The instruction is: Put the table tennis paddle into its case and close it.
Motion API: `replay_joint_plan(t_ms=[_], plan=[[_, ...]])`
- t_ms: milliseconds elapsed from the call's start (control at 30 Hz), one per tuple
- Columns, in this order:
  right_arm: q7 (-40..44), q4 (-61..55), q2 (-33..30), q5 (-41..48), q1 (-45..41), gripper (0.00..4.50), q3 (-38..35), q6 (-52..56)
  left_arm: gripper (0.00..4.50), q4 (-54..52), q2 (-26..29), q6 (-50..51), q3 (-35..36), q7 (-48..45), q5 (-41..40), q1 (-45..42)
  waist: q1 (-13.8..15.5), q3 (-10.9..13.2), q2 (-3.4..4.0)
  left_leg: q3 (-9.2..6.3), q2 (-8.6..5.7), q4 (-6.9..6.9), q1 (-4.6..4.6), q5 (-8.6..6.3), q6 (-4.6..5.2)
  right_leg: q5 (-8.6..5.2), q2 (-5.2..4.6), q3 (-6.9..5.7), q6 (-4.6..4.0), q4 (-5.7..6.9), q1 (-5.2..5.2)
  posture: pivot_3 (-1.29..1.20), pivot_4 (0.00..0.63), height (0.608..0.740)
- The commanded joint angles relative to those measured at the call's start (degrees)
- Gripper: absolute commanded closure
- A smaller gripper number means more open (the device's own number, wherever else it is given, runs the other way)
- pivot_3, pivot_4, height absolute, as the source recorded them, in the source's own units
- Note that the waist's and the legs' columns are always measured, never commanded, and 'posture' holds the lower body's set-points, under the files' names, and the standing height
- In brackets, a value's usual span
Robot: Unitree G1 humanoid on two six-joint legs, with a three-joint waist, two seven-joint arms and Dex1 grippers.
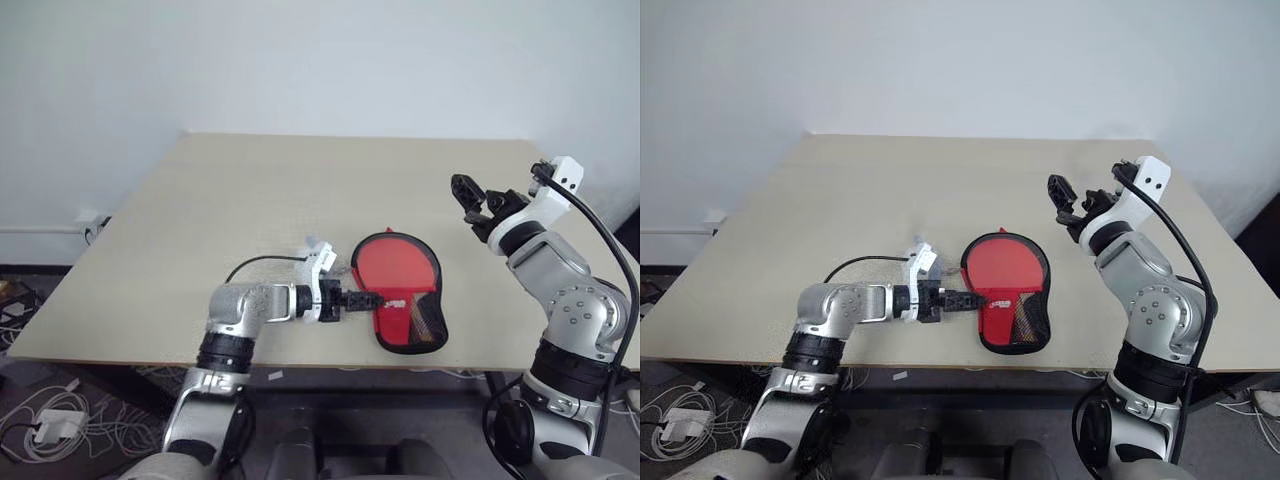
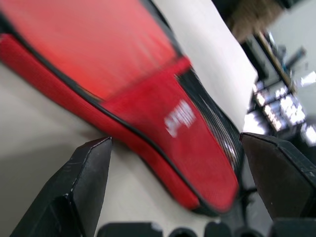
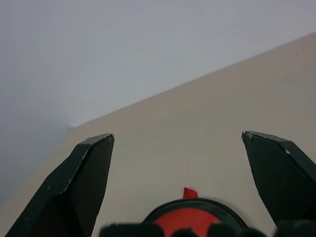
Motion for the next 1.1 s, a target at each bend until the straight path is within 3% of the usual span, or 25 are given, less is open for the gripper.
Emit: replay_joint_plan(t_ms=[33, 333, 400, 533, 667, 933, 1033, 1100], plan=[[-0.28, -1.27, -0.68, 0.76, -1.04, 0.00, -0.31, -1.19, 0.10, 0.53, -2.12, 2.75, -0.27, 2.34, -0.88, -1.44, 0.00, 0.00, 0.01, 0.00, 0.00, 0.00, 0.00, 0.00, 0.00, 0.00, 0.00, 0.00, 0.00, 0.00, 0.01, 0.00, 0.000, 0.740], [-0.06, -2.54, -1.66, 0.74, 0.58, 0.00, 1.04, 0.18, 0.10, 3.42, -7.03, 4.24, 2.15, 7.34, -0.57, -2.65, 0.17, -0.03, 0.03, -0.02, -0.04, 0.03, 0.02, 0.00, 0.00, 0.00, -0.04, -0.01, -0.04, -0.01, 0.07, 0.00, 0.000, 0.740], [1.90, -2.73, -3.64, 1.21, 1.69, 0.00, 2.35, 2.14, 0.10, 4.02, -8.04, 4.52, 2.28, 7.87, -0.57, -2.99, 0.32, -0.03, 0.03, -0.02, -0.04, 0.04, 0.02, 0.00, 0.00, -0.01, -0.05, -0.02, -0.05, -0.01, 0.08, 0.00, 0.000, 0.740], [10.17, -5.20, -13.97, 0.12, 6.54, 0.00, 8.19, 6.01, 0.10, 5.32, -10.06, 4.27, 3.26, 8.96, -0.96, -4.25, 0.86, -0.03, 0.03, -0.02, -0.11, 0.11, -0.01, -0.01, 0.02, -0.06, -0.11, -0.03, -0.14, -0.07, 0.13, 0.00, 0.000, 0.740], [16.02, -4.47, -21.62, -1.32, 10.14, 0.00, 8.67, 4.52, 0.10, 6.38, -11.82, 5.16, 5.36, 10.28, -1.78, -5.12, 0.95, -0.03, 0.03, -0.02, -0.11, 0.12, -0.01, -0.02, 0.03, -0.10, -0.12, -0.03, -0.09, -0.12, 0.13, 0.00, 0.000, 0.740], [15.29, -2.01, -22.25, -3.29, 10.34, 0.00, 7.40, 4.29, 0.10, 6.36, -15.32, 7.14, 8.86, 13.12, -2.89, -4.96, 1.26, -0.01, -0.03, -0.06, -0.12, 0.16, -0.02, -0.02, 0.03, -0.23, -0.10, -0.02, 0.12, -0.13, 0.12, 0.00, 0.000, 0.740], [14.50, -1.91, -21.77, -3.82, 10.41, 0.00, 7.53, 4.77, 0.69, 6.22, -16.33, 7.44, 9.97, 14.54, -3.08, -4.91, 1.26, 0.00, -0.03, -0.06, -0.12, 0.17, -0.02, -0.02, 0.03, -0.22, -0.10, -0.02, 0.12, -0.13, 0.12, 0.00, 0.000, 0.740], [14.46, -1.92, -21.71, -4.02, 10.46, 0.00, 7.37, 4.88, 1.33, 5.68, -16.38, 8.12, 10.13, 15.02, -3.32, -4.82, 1.24, 0.00, -0.03, -0.06, -0.12, 0.17, -0.02, -0.02, 0.03, -0.22, -0.09, -0.02, 0.12, -0.13, 0.11, 0.00, 0.000, 0.740]])
